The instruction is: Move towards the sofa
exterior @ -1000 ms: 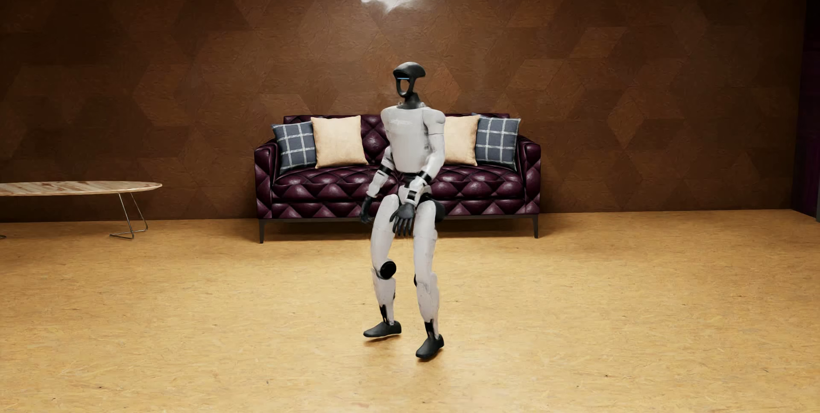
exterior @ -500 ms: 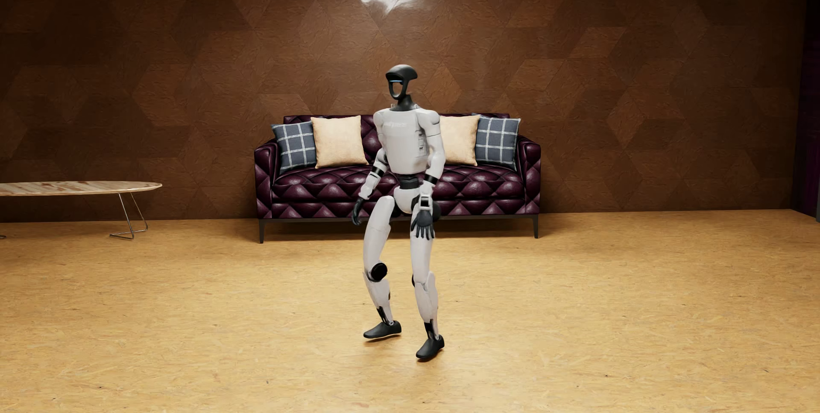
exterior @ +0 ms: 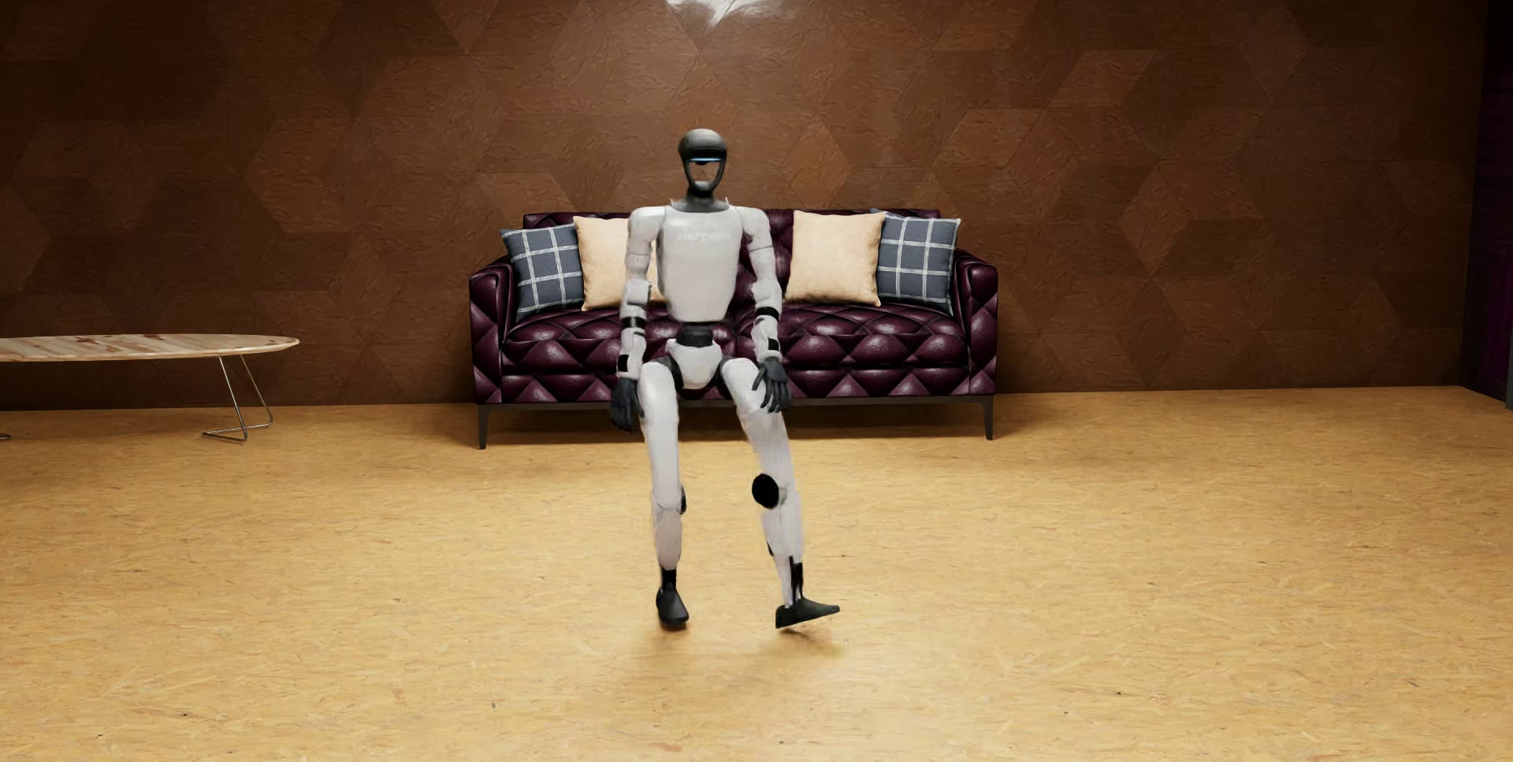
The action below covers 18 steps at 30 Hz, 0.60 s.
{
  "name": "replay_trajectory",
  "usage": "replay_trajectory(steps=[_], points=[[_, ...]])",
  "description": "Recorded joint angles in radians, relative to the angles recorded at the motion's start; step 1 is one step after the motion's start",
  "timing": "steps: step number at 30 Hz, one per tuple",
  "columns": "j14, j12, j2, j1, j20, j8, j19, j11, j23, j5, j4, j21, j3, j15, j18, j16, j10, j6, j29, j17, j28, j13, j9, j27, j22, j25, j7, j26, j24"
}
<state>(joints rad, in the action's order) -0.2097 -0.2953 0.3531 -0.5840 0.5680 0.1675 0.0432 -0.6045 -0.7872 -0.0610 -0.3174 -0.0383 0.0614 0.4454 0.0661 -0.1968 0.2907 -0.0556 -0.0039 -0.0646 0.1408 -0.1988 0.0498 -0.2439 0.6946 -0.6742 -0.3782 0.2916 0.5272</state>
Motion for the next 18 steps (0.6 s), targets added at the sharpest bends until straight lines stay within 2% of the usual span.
replay_trajectory(steps=[1, 2, 3, 5, 7, 8, 9, 10, 11, 12, 13, 14, 15, 16, 17, 18], points=[[0.01, 0.031, -0.005, 0.036, 0.017, 0.082, 0.007, 0.044, -0.03, 0.023, -0.066, 0.0, -0.003, -0.032, -0.047, 0.011, 0.028, -0.014, 0.002, -0.013, -0.008, 0.007, -0.003, -0.019, -0.005, -0.003, -0.223, -0.004, -0.007], [0.022, 0.063, -0.019, 0.08, 0.048, 0.158, 0.012, 0.091, -0.058, 0.049, -0.104, 0.001, -0.01, -0.064, -0.078, 0.01, 0.074, -0.021, 0.004, -0.024, -0.027, 0.012, -0.008, -0.035, -0.002, -0.008, -0.364, -0.007, 0.001], [0.023, 0.094, -0.038, 0.107, 0.083, 0.229, 0.015, 0.132, -0.076, 0.076, -0.126, 0.002, -0.023, -0.092, -0.107, -0.003, 0.156, -0.022, 0.002, -0.033, -0.052, 0.011, -0.011, -0.044, 0.012, -0.014, -0.391, -0.004, 0.014], [0.012, 0.152, -0.074, 0.138, 0.12, 0.355, 0.017, 0.187, -0.079, 0.134, -0.157, 0.008, -0.05, -0.137, -0.112, -0.046, 0.353, -0.014, -0.008, -0.048, -0.091, 0.0, -0.015, -0.037, 0.066, -0.022, -0.303, 0.024, 0.023], [-0.008, 0.225, -0.094, 0.211, 0.052, 0.465, 0.017, 0.219, -0.047, 0.191, -0.197, 0.003, -0.064, -0.177, -0.127, -0.085, 0.467, -0.01, -0.042, -0.061, -0.073, -0.008, -0.025, -0.01, 0.136, -0.011, -0.253, 0.082, -0.018], [-0.019, 0.263, -0.101, 0.269, -0.024, 0.518, 0.016, 0.228, -0.027, 0.218, -0.227, -0.002, -0.067, -0.197, -0.157, -0.099, 0.477, -0.01, -0.062, -0.065, -0.034, -0.008, -0.031, 0.003, 0.168, 0.003, -0.264, 0.113, -0.058], [-0.03, 0.3, -0.108, 0.347, -0.115, 0.569, 0.013, 0.239, -0.006, 0.242, -0.263, -0.007, -0.064, -0.217, -0.193, -0.11, 0.453, -0.013, -0.079, -0.067, 0.007, -0.005, -0.039, 0.012, 0.196, 0.018, -0.32, 0.146, -0.106], [-0.044, 0.335, -0.116, 0.449, -0.191, 0.623, 0.008, 0.245, 0.016, 0.268, -0.304, -0.016, -0.055, -0.237, -0.225, -0.125, 0.405, -0.017, -0.093, -0.067, 0.035, 0.001, -0.048, 0.023, 0.215, 0.041, -0.443, 0.166, -0.143], [-0.055, 0.363, -0.124, 0.564, -0.237, 0.678, 0.002, 0.252, 0.038, 0.297, -0.333, -0.02, -0.042, -0.262, -0.261, -0.142, 0.343, -0.022, -0.106, -0.068, 0.039, 0.008, -0.057, 0.032, 0.226, 0.061, -0.614, 0.171, -0.163], [-0.043, 0.384, -0.133, 0.669, -0.249, 0.733, -0.004, 0.251, 0.055, 0.338, -0.337, -0.04, -0.03, -0.287, -0.244, -0.162, 0.283, -0.025, -0.119, -0.071, 0.023, 0.01, -0.064, 0.048, 0.228, 0.086, -0.787, 0.17, -0.162], [0.008, 0.382, -0.146, 0.74, -0.219, 0.791, -0.022, 0.252, 0.076, 0.386, -0.308, -0.074, -0.023, -0.315, -0.036, -0.168, 0.22, -0.027, -0.139, -0.065, -0.004, 0.009, -0.069, 0.057, 0.232, 0.114, -0.917, 0.17, -0.136], [-0.001, 0.361, -0.174, 0.705, -0.172, 0.845, -0.021, 0.264, 0.107, 0.445, -0.261, -0.121, -0.032, -0.345, 0.057, -0.172, 0.197, -0.025, -0.157, -0.066, -0.049, -0.008, -0.067, 0.066, 0.236, 0.145, -0.871, 0.154, -0.104], [-0.028, 0.317, -0.191, 0.64, -0.117, 0.876, -0.004, 0.261, 0.145, 0.527, -0.198, -0.174, -0.043, -0.345, 0.033, -0.154, 0.201, -0.016, -0.175, -0.057, -0.098, -0.031, -0.062, 0.062, 0.252, 0.178, -0.778, 0.146, -0.065], [-0.055, 0.274, -0.203, 0.581, -0.073, 0.863, 0.005, 0.239, 0.17, 0.611, -0.122, -0.231, -0.051, -0.294, 0.003, -0.129, 0.205, -0.003, -0.19, -0.042, -0.146, -0.063, -0.057, 0.058, 0.26, 0.207, -0.683, 0.138, -0.035], [-0.083, 0.246, -0.189, 0.53, -0.043, 0.76, 0.011, 0.215, 0.175, 0.673, -0.041, -0.27, -0.052, -0.222, -0.022, -0.111, 0.208, 0.01, -0.19, -0.024, -0.205, -0.082, -0.053, 0.049, 0.234, 0.219, -0.589, 0.109, -0.01], [-0.108, 0.231, -0.145, 0.498, -0.036, 0.552, 0.053, 0.193, 0.162, 0.689, 0.038, -0.285, -0.046, -0.163, -0.048, -0.101, 0.205, 0.02, -0.169, -0.015, -0.255, -0.098, -0.049, 0.036, 0.19, 0.209, -0.5, 0.074, 0.006]])
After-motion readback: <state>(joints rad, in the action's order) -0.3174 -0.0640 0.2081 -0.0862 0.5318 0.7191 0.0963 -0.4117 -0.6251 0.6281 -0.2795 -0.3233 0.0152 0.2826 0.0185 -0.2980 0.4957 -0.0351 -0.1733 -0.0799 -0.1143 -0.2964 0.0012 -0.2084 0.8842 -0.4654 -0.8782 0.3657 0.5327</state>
